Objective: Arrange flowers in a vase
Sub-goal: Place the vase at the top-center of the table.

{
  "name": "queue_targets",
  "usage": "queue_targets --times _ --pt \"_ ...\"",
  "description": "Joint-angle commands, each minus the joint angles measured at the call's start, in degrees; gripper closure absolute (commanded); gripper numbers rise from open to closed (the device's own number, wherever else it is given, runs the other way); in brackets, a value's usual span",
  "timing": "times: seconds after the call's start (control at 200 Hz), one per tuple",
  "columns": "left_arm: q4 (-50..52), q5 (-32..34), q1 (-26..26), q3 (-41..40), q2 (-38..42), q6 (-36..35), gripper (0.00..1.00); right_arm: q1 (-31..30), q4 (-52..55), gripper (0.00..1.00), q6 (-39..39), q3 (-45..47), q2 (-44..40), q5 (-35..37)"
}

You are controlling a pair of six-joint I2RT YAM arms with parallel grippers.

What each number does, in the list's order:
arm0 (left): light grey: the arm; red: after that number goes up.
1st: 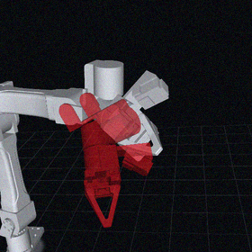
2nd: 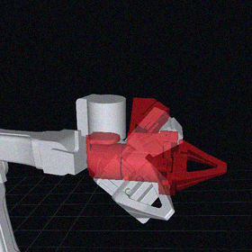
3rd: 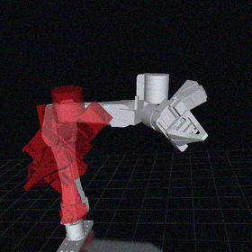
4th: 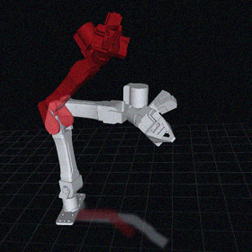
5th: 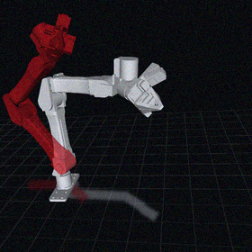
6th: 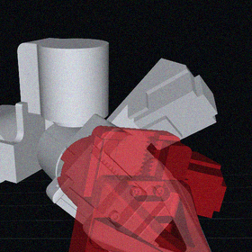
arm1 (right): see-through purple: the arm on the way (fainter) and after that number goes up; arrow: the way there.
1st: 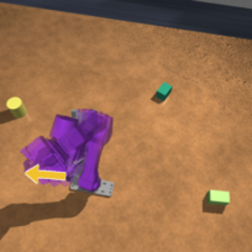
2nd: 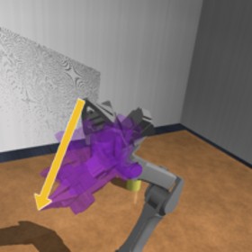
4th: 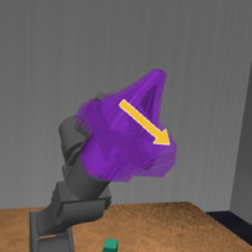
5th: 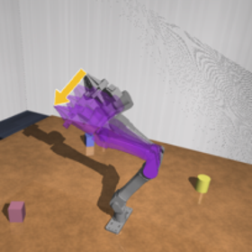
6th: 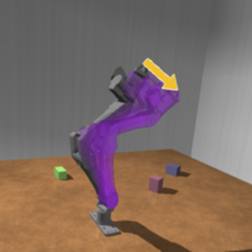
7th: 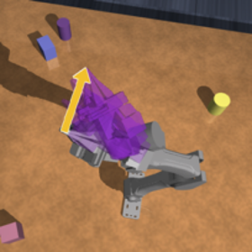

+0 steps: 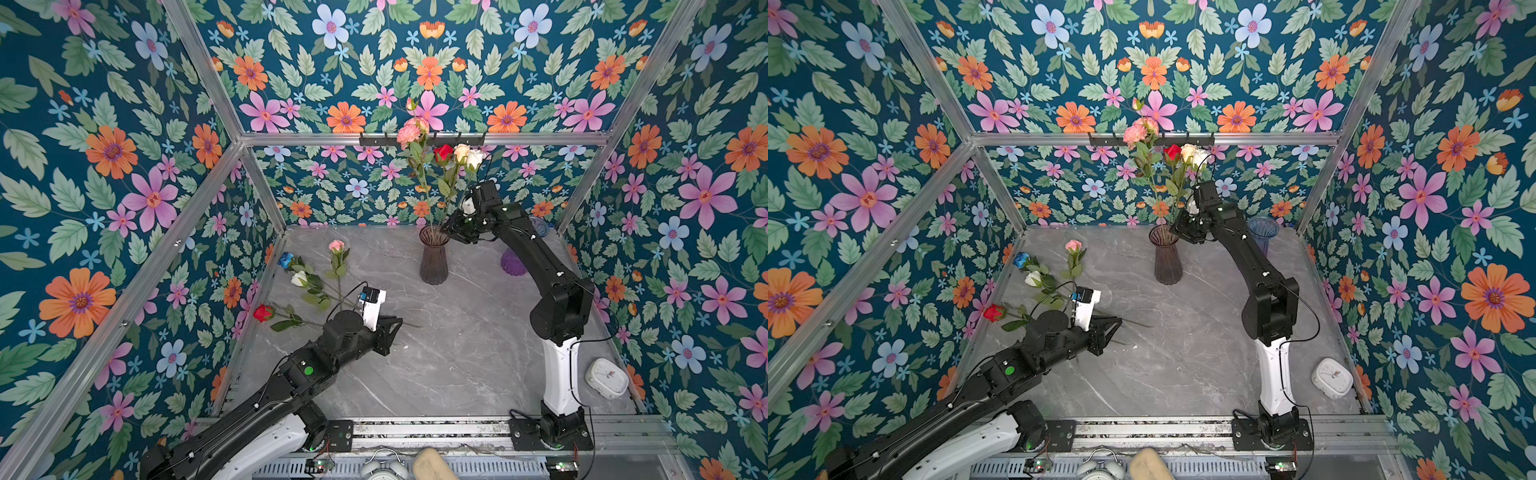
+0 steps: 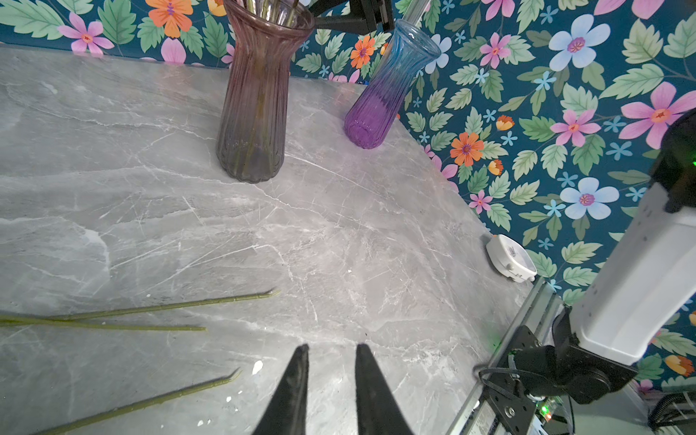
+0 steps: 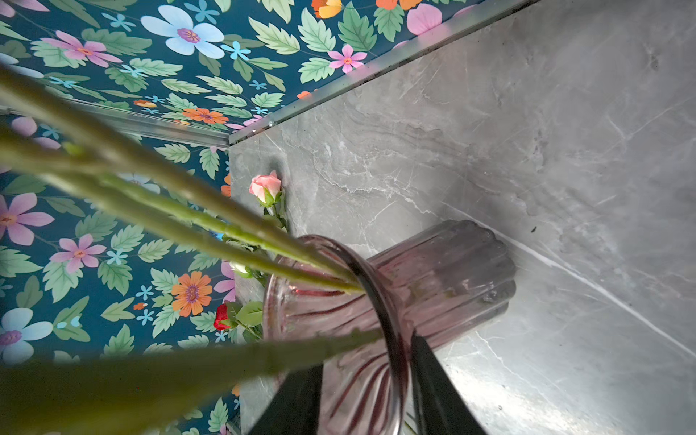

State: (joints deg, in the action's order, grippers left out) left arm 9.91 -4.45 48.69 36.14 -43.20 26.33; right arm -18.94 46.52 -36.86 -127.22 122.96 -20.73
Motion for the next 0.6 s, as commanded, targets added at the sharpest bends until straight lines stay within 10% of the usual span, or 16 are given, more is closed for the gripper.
queue_targets --times 0.0,0.595 --pt "-0.16 0.23 -0.07 0.33 0.20 -0.95 0.75 -0.07 -1.18 0.56 1.09 1.49 -1.87 0.45" --pt "0.28 0.40 -0.01 -0.01 1.40 -0.58 0.75 0.15 -7.20 0.25 5.05 24.40 -19.75 3.00"
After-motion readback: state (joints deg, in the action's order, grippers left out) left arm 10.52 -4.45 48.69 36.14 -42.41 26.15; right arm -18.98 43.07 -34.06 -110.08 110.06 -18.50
